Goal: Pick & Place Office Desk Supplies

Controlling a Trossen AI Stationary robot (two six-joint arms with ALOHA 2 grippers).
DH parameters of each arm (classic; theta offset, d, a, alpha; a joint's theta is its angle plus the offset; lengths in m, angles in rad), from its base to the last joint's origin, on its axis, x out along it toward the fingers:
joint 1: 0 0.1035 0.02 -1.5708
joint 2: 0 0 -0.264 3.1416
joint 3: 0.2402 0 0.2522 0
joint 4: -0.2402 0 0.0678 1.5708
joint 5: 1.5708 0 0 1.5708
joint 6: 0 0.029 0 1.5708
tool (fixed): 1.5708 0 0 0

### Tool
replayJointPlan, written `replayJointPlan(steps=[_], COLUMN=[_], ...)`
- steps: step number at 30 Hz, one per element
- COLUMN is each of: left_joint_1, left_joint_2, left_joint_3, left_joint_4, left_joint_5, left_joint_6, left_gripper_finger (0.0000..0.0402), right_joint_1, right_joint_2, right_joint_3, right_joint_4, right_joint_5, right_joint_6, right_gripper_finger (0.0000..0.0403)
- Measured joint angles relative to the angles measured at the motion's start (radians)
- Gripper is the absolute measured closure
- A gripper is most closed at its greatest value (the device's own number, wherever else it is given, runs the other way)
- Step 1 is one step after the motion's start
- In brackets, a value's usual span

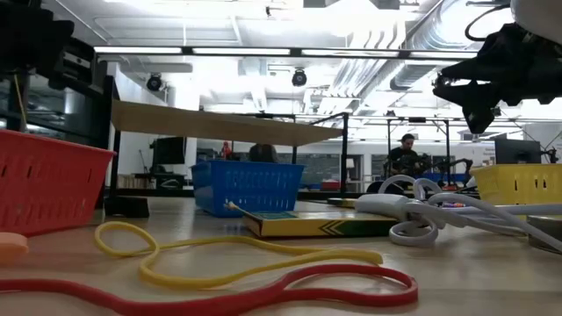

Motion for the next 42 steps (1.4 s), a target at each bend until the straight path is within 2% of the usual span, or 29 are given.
replayJointPlan(steps=[42], left_joint_1=[0.0], left_joint_2=[0.0], left_joint_3=[0.0], left_joint_4=[0.014], left_joint_5=[-0.017], left_joint_6=[-0.024], left_gripper_finger=[0.0323], right_joint_1=[0.0], right_joint_2=[0.0], right_joint_3=[0.0], right_joint_4=[0.0], right_joint_5=[0.0], right_joint_6=[0.0], right_gripper_finger=[0.0253])
